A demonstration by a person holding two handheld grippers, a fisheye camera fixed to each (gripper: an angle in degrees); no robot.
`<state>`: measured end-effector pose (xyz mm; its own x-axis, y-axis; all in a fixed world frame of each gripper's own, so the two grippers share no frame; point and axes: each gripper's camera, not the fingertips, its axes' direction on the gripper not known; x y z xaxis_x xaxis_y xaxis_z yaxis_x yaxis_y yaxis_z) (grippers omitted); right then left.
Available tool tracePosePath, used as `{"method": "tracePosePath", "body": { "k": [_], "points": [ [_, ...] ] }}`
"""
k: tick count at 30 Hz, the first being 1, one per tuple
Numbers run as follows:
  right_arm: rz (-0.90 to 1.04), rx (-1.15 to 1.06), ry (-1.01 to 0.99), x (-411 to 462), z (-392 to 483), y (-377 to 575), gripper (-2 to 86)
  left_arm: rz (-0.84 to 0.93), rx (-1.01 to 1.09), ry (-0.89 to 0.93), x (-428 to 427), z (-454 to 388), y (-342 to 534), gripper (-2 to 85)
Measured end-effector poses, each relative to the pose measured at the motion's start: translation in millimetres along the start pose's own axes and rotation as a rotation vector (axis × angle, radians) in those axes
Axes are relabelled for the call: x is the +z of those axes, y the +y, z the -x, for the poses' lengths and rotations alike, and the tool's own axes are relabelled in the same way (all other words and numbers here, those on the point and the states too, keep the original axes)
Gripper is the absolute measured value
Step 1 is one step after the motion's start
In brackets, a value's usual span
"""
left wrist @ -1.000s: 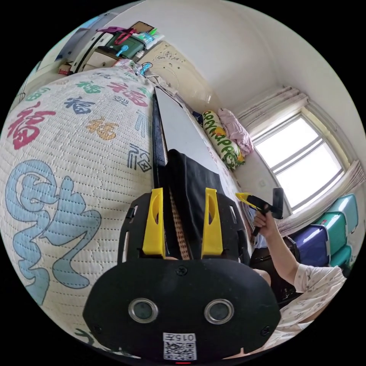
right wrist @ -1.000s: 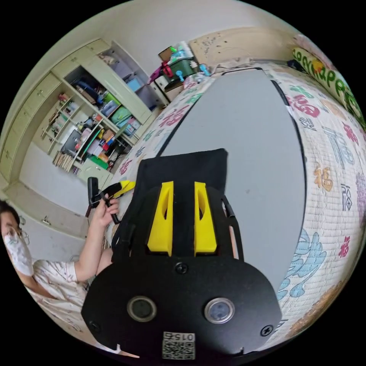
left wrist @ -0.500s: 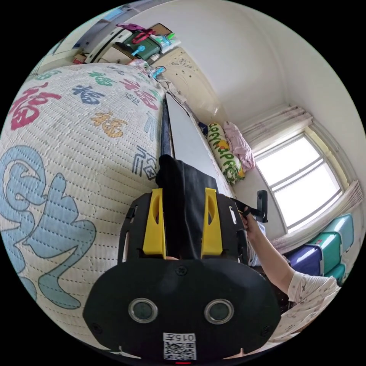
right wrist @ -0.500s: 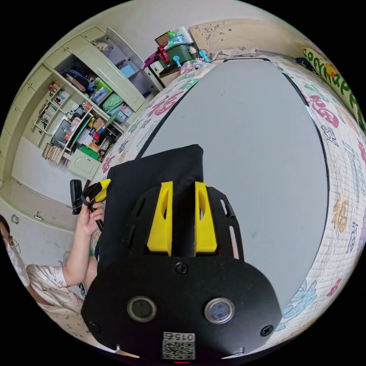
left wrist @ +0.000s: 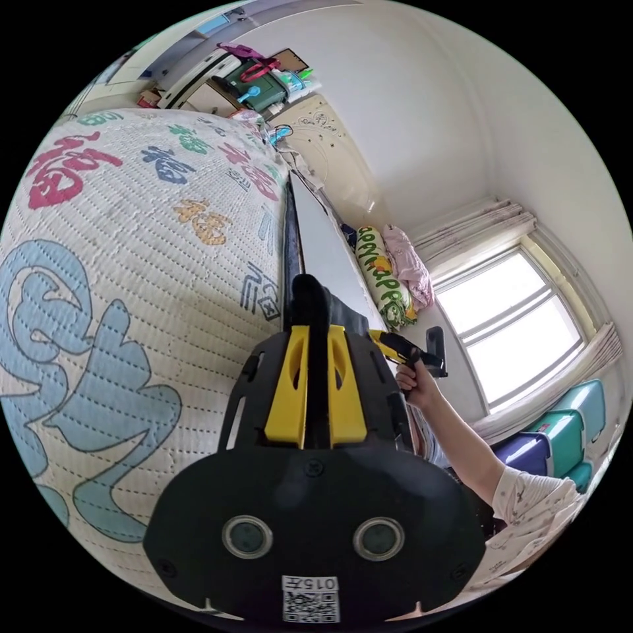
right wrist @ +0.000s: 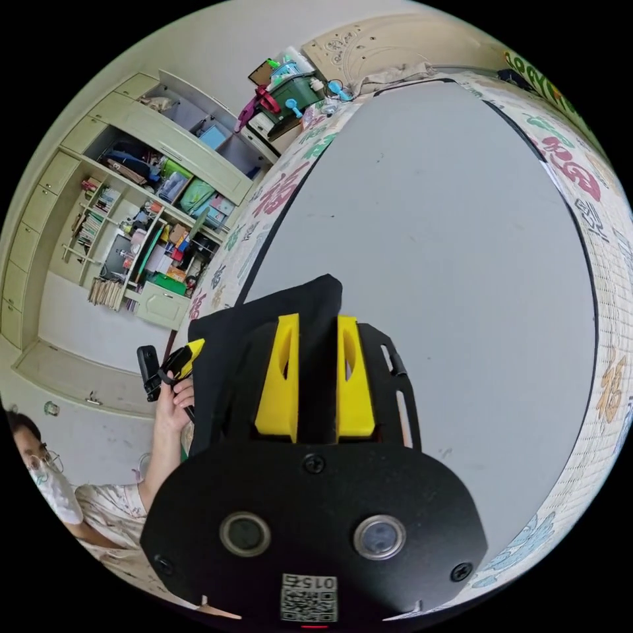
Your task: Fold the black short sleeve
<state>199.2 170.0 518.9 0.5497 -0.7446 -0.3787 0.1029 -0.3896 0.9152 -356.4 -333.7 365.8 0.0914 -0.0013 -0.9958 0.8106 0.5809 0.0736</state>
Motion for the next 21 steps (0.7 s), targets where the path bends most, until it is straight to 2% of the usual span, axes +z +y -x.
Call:
{"method": "tracePosePath", "body": {
  "k": [2,6,13,16,21],
  "points": [
    [-0.007,0.001,-0.009,-1.6,5.2,25.8,4.4,-0.016,0.041,0.004,-7.9,-15.9,-23.4,3.4],
    [-0.145,-0.068,-0.121,-53.4,37.6,118.4,3.3,-0.061,0.149,0.045,-40.9,-65.8,-69.0,2.4],
    [-0.390,-0.343,-0.249,-195.9,151.5,339.6,2.8,-0.302,0.448,0.125,-190.2,-224.4,-127.9,1.6],
    [-0.454,-0.463,-0.250,-233.9,200.1,434.5,2.7,-0.374,0.568,0.120,-257.2,-301.4,-137.6,1.6],
    [-0.519,-0.532,-0.357,-251.5,239.0,569.6,2.6,-0.430,0.703,0.107,-363.7,-407.3,-149.8,1.7]
  ]
}}
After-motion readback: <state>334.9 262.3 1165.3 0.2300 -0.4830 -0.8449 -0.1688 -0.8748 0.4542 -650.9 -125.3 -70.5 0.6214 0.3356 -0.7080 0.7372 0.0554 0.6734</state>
